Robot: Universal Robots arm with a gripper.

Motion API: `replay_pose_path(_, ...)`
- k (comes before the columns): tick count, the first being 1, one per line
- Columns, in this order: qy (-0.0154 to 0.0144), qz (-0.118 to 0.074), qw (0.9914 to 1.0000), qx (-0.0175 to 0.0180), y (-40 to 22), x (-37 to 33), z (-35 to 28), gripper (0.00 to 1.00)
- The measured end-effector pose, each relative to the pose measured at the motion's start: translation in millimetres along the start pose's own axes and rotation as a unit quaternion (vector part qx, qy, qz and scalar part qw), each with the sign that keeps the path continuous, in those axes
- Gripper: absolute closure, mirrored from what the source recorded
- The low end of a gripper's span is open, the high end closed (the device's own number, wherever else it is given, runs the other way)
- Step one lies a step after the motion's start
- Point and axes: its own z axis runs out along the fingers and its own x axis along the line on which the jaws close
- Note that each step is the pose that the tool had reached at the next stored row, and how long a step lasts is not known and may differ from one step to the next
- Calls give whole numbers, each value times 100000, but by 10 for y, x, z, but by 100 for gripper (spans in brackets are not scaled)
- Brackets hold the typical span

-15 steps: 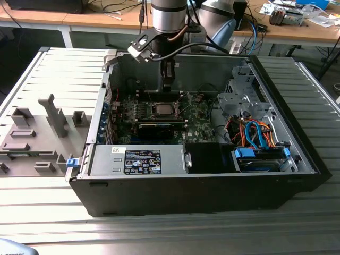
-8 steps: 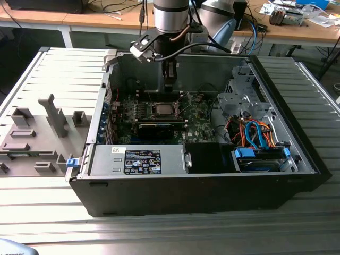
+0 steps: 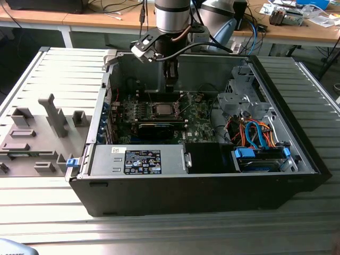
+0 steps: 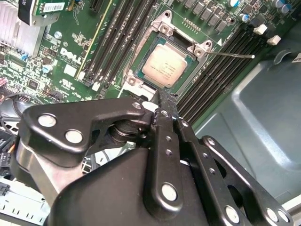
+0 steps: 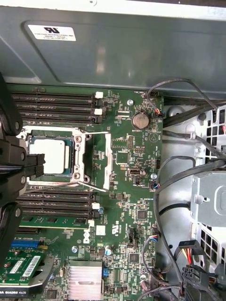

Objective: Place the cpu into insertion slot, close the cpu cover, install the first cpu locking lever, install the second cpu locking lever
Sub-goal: 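Close the cpu cover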

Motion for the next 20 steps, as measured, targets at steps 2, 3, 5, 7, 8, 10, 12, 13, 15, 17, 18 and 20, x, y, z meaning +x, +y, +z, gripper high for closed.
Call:
replay_pose_path(2, -3, 0, 100000, 3, 17, -1, 0, 89)
replay_pose_path(3, -3, 2, 100000, 0, 25, -1, 1, 89)
replay_pose_path(5, -1, 2, 100000, -1, 43, -2, 2, 89)
replay_pose_path(7, -1, -3, 100000, 3, 59, -3, 2, 89)
replay_pose_path(8, -3, -1, 100000, -1, 69, -4, 2, 89)
replay_pose_path(10, -1, -2, 100000, 1, 84, -4, 3, 89)
replay_pose_path(12, 1, 1, 100000, 0, 102, -5, 4, 89)
replay_pose_path(13, -3, 3, 100000, 1, 112, -6, 4, 89)
replay_pose_path(15, -2, 0, 100000, 1, 134, -7, 5, 89)
replay_pose_path(17, -3, 2, 100000, 3, 153, -8, 6, 89)
replay_pose_path(18, 0, -1, 100000, 1, 162, -8, 6, 89)
replay_pose_path(20, -1, 0, 100000, -1, 182, -10, 7, 89)
